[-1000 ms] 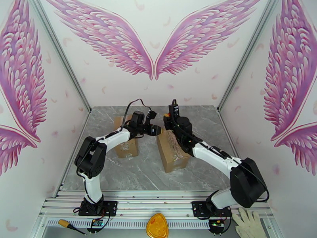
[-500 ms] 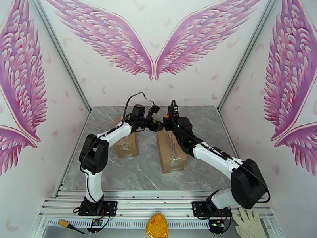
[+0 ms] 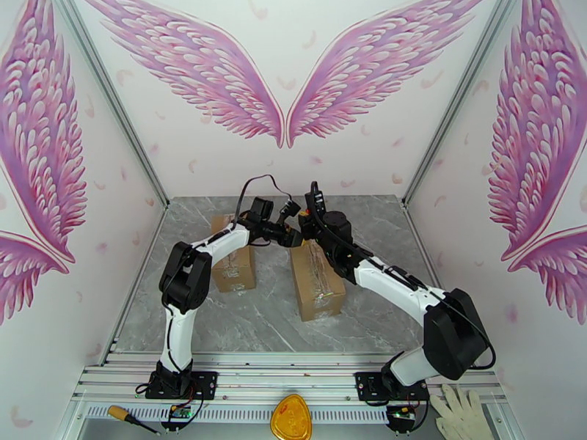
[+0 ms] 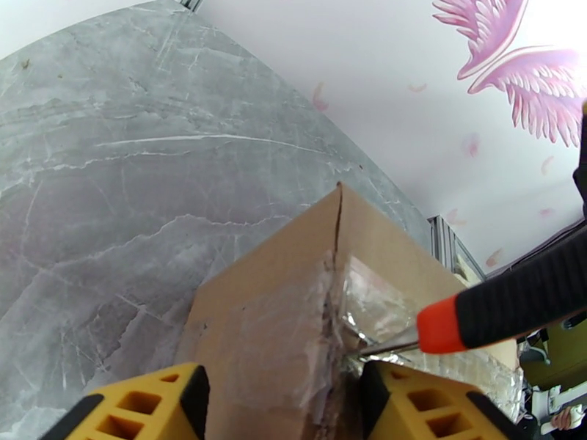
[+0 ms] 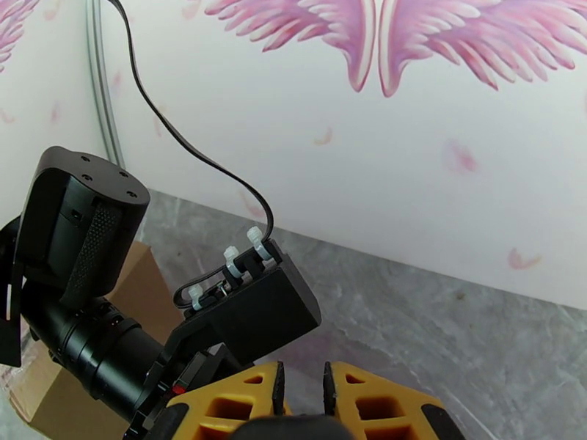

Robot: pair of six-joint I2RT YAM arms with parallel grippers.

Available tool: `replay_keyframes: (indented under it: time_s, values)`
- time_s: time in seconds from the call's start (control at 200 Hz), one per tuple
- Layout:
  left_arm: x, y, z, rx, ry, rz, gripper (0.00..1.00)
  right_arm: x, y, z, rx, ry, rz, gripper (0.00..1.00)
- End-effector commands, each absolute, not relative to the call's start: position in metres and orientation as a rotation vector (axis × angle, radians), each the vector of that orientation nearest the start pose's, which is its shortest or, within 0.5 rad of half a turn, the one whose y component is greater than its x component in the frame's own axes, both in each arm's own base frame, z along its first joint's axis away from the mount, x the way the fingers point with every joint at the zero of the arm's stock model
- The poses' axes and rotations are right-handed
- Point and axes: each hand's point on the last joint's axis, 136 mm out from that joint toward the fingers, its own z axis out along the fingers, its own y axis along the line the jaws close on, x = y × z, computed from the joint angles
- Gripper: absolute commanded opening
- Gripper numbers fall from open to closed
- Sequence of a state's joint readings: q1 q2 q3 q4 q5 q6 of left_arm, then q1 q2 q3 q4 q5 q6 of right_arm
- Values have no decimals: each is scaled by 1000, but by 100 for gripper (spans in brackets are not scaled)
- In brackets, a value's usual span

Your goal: Unpack the express box

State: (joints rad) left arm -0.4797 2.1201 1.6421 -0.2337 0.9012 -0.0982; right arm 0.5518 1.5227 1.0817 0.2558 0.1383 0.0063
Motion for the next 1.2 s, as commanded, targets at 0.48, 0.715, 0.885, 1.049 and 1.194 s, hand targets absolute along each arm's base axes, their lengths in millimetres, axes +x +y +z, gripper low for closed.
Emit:
replay_keyframes:
  time_s: [0.48,0.715,0.885,1.049,1.194]
  values:
    - [425,-333,107,479,2382,-1167,17,400,235,250,-411,1788,261,0]
    - [429,-329,105,396,2412,-1147,8,387,229,252,-379,1765,305,0]
    - [428,-328,107,384,2407,-1134,4,380,228,256,-356,1751,349,0]
    - [430,-325,109,368,2408,-1100,1,372,224,258,-360,1759,357,0]
    - [432,-323,110,357,2404,-1076,0,363,216,255,-368,1766,338,0]
